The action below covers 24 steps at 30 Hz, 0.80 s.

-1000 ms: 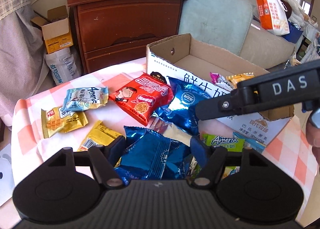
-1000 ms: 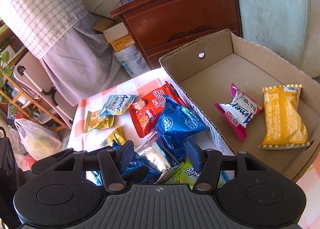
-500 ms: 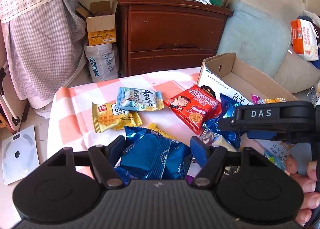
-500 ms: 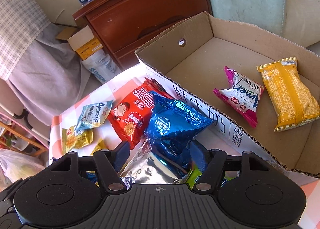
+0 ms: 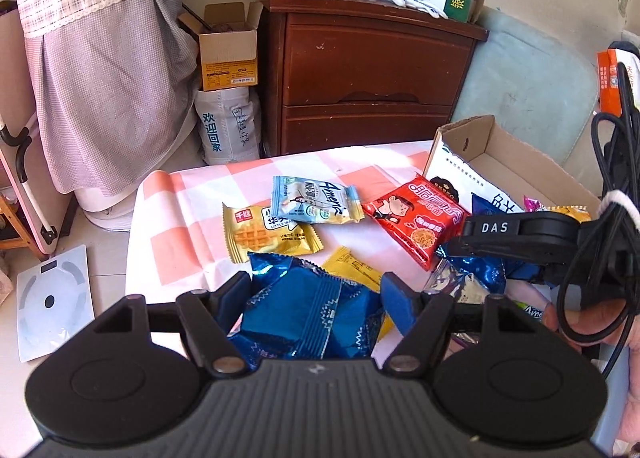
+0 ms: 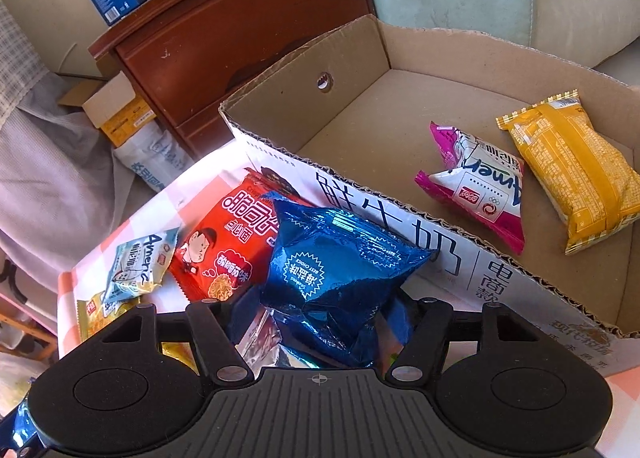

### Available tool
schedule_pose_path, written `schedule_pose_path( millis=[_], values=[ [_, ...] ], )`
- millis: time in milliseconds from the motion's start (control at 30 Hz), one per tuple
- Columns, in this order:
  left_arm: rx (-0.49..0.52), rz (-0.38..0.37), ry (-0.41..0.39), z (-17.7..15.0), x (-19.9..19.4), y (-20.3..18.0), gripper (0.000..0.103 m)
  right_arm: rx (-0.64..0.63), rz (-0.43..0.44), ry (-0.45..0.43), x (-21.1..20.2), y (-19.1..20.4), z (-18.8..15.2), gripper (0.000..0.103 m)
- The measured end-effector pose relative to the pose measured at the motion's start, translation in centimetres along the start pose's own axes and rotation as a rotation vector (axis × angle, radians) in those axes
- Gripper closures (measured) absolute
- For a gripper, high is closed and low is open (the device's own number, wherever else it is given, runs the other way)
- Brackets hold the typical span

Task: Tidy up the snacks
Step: 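Grasp a blue foil bag with the right tool while the left tool grasps another blue bag, then lift and carry both blue foil bags over the cardboard box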

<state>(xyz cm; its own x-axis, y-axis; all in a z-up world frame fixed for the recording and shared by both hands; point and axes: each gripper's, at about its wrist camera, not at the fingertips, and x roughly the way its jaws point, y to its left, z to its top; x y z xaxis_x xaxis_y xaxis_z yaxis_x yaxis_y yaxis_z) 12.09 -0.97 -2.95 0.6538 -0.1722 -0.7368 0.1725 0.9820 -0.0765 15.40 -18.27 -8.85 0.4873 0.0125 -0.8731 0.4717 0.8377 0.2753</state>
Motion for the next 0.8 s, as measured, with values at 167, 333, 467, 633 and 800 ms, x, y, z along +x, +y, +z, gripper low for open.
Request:
schedule_pose_path(
  millis=[167, 333, 467, 633, 800],
  values=[
    [-0.019, 0.021, 0.007, 0.0, 0.0, 0.6, 0.033, -0.056, 0.021, -0.007, -0.1, 0.4, -0.3, 0.049],
    [-0.042, 0.044, 0.008, 0.1, 0.0, 1.1, 0.033, -0.151, 0.068, -0.008, -1.2, 1.1, -0.5, 0.050],
    [-0.057, 0.060, 0.014, 0.2, 0.1, 1.3, 0.033, -0.232, 0.132, -0.011, -2.5, 2.0, -0.8, 0.050],
    [-0.068, 0.071, 0.023, 0.2, 0.3, 1.3, 0.033, -0.289, 0.205, 0.008, -3.6, 2.9, -1.4, 0.050],
    [-0.078, 0.082, 0.018, 0.3, 0.4, 1.4, 0.033, -0.344, 0.244, -0.001, -4.7, 3.7, -1.7, 0.050]
  ],
)
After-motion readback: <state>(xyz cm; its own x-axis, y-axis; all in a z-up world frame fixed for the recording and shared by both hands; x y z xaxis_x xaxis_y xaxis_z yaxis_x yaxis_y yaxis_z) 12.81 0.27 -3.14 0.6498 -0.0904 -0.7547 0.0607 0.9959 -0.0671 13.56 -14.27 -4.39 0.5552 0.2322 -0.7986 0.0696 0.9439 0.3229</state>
